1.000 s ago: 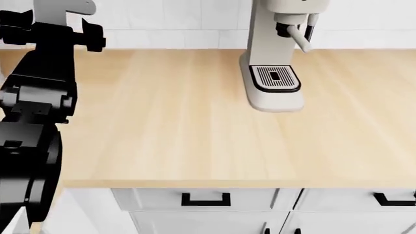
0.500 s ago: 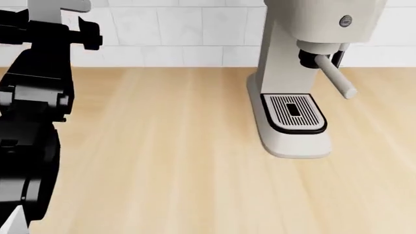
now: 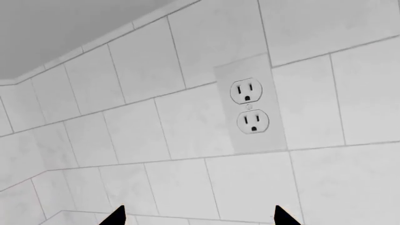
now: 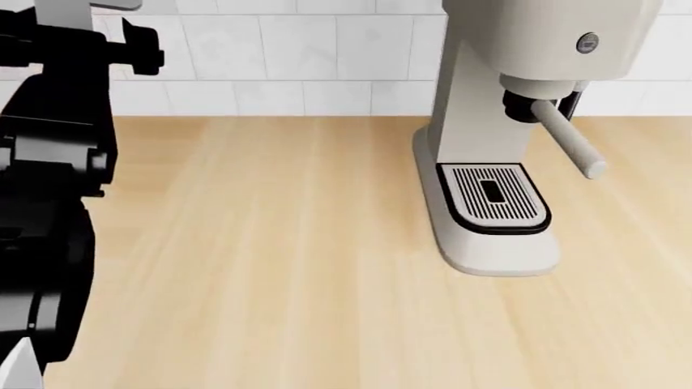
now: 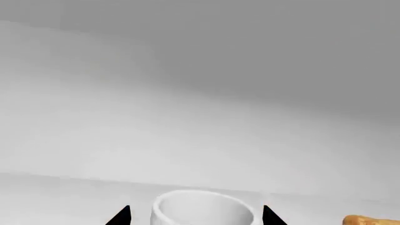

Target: Pick the mug from the cabinet, place it under the coffee machine dispenser, and press the start button.

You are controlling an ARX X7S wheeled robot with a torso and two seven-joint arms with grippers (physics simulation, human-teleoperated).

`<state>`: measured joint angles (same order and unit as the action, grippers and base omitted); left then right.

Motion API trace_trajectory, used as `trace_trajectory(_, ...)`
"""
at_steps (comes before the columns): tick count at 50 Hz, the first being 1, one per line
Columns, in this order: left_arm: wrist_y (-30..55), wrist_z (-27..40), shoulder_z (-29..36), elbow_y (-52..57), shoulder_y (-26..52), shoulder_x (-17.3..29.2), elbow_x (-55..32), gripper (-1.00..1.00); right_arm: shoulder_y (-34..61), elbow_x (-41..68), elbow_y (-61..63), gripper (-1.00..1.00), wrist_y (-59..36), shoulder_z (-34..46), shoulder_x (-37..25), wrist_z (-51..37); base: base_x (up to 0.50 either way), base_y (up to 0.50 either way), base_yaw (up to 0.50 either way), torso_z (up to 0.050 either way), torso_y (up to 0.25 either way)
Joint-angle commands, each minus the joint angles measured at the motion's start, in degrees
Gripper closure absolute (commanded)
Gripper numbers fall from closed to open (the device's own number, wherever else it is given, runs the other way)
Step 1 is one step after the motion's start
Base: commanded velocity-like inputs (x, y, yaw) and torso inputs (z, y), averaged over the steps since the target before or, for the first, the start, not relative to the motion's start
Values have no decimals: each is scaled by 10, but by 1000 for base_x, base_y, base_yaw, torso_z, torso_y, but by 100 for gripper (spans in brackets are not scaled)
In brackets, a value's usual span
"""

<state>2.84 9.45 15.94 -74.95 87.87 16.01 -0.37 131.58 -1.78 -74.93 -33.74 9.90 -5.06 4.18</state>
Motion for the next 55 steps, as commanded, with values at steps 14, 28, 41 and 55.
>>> trace_trajectory(14,-4,-1,-3,0,3,1,2,-100,-23,21,0,100,-8,-6,-12,-60,0,0,0,0,0)
trace_trajectory(28,-4,-1,-2,0,5,0,3,-100,12,47,12,100,132,-48,-25,-79,0,0,0,0,0)
trace_trajectory(41,-3,-1,-3,0,7,-1,2,-100,-18,47,85,100,108,-44,-30,-72,-266,0,0,0,0)
trace_trajectory(55,-4,-3,-5,0,3,-4,1,-100,-61,46,221,100,31,-35,-42,-72,-393,0,0,0,0)
